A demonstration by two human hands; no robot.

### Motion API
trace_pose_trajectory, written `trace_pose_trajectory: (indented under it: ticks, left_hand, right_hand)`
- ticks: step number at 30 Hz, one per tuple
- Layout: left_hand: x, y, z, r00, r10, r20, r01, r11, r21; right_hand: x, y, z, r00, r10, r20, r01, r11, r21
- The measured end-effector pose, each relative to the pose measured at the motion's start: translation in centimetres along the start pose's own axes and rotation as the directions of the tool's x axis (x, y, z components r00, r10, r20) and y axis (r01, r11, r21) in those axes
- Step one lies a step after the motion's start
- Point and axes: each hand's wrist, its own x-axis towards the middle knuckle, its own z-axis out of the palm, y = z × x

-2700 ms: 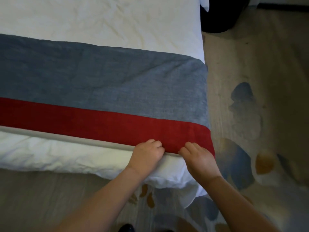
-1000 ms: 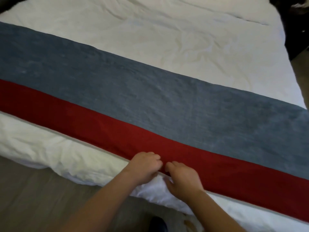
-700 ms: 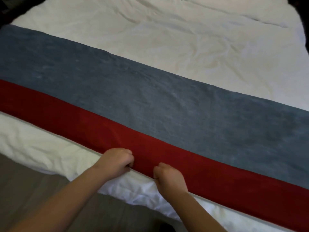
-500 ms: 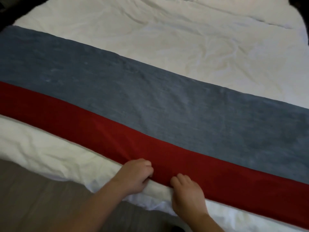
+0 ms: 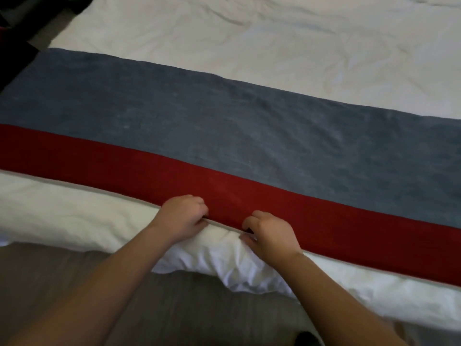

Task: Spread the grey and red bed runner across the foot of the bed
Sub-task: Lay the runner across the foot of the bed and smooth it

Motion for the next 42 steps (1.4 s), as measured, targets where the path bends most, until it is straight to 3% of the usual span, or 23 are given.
trace_pose_trajectory:
  ticks: [9, 14, 21, 28, 33, 37, 42]
  left_hand:
    - [-1.0, 0.3, 1.1, 1.0, 0.006, -0.018, -0.007, 0.999, -0.037]
    - [-1.7, -0.6, 0.8, 0.997, 0.061, -0.037, -0.063, 0.995, -0.075]
    - [-4.0, -7.3, -0.9, 0.997, -0.069, -0.027, 0.069, 0.998, -0.014]
    - [-5.8, -14.5, -0.9, 0.986, -0.168, 0.016, 0.168, 0.985, 0.038]
    - [-7.2, -14.7, -0.6, 0.997, -0.025, -0.068, 0.018, 0.995, -0.1]
    - [-8.5, -18.8, -1.5, 0.985, 0.16, -0.061, -0.158, 0.987, 0.03]
    - [-11.5, -27.9, -3.1, 0.995, 0.053, -0.086, -0.044, 0.994, 0.104]
  right_hand:
    - [0.4, -1.5, 2.1, 0.997, 0.033, 0.067, -0.029, 0.998, -0.054]
    - [1.2, -1.5, 1.4, 0.995, -0.036, 0.092, 0.039, 0.999, -0.034]
    - [6.3, -6.5, 1.3, 0.982, -0.159, 0.106, 0.154, 0.987, 0.052]
    - [11.3, -13.8, 3.3, 0.991, -0.026, 0.132, 0.03, 0.999, -0.027]
    - [9.6, -15.1, 4.7, 0.993, 0.094, 0.077, -0.087, 0.993, -0.084]
    - [11.1, -18.0, 4.7, 0.993, 0.116, 0.021, -0.115, 0.993, -0.028]
    - [17.1, -26.1, 6.3, 1.0, 0.015, -0.02, -0.016, 1.0, -0.022]
